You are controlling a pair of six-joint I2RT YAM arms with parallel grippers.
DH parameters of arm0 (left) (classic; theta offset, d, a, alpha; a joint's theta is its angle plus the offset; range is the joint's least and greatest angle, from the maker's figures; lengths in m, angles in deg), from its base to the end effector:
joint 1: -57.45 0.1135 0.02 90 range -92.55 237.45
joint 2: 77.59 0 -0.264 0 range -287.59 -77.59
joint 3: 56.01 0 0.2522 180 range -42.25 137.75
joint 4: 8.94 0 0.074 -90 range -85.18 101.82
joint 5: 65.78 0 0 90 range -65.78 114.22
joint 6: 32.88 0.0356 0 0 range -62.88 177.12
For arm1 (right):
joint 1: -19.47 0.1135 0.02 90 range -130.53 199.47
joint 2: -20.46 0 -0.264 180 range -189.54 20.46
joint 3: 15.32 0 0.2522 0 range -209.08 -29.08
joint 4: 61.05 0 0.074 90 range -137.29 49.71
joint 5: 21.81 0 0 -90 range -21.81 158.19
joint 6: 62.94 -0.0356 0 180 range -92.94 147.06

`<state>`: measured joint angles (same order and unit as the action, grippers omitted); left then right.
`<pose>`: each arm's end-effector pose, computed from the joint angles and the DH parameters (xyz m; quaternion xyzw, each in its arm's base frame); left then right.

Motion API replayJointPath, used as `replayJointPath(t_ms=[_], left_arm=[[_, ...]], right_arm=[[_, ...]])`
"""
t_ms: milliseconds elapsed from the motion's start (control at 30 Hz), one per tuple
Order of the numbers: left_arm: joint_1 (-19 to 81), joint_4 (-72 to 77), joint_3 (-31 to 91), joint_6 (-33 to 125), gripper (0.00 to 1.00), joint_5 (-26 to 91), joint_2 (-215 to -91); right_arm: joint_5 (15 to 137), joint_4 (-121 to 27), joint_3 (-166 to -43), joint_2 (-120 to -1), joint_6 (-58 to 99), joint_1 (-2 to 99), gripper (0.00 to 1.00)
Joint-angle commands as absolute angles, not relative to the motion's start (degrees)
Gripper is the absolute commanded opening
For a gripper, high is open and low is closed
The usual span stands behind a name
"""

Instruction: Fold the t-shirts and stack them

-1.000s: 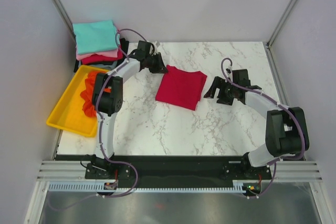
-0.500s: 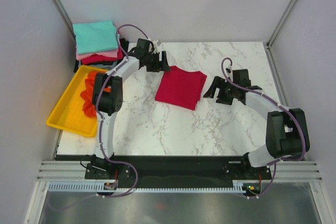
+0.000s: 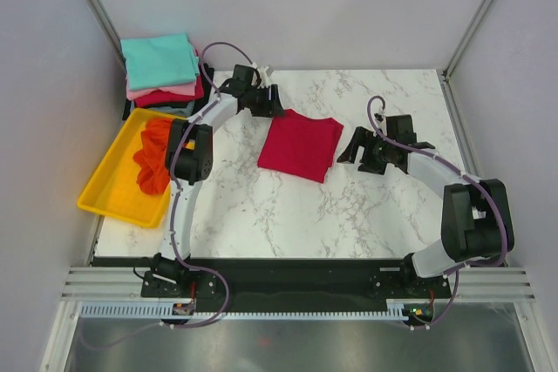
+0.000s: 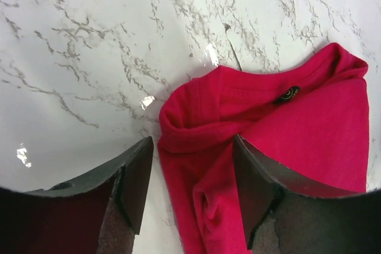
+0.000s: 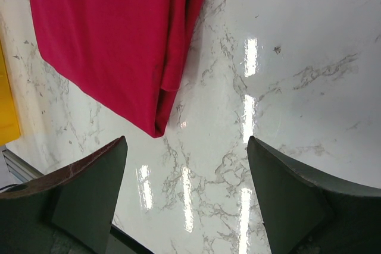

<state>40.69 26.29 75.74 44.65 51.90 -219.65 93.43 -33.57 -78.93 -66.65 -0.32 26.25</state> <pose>0.5221 -0.1745 0.1554 0.1241 0.8948 -0.3070 0.2996 0.3009 0.0511 0.1941 0.0927 0.9180 0.2926 0.2510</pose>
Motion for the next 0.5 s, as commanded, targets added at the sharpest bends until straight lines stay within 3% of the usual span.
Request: replayJointPath(t_ms=[0, 67, 133, 200, 467], left_arm=[[40.04, 26.79, 75.09, 45.78, 0.63, 54.19, -221.65], [40.04, 26.01, 73.77, 45.26, 0.63, 55.15, -221.30], [40.39, 23.64, 70.96, 44.12, 0.75, 57.43, -220.24], [41.70, 18.92, 67.55, 41.41, 0.80, 62.52, -219.02], [43.56, 17.30, 64.71, 42.61, 0.79, 69.49, -217.79]], right_arm=[[94.82, -35.16, -79.35, -67.34, 0.25, 26.32, 0.90], [95.09, -35.42, -79.53, -67.70, 0.25, 26.32, 0.90], [95.09, -35.25, -79.53, -67.79, 0.25, 26.32, 0.90], [95.17, -35.42, -79.36, -67.96, 0.17, 26.32, 0.90], [96.05, -35.77, -79.53, -68.49, -0.10, 26.32, 0.90]])
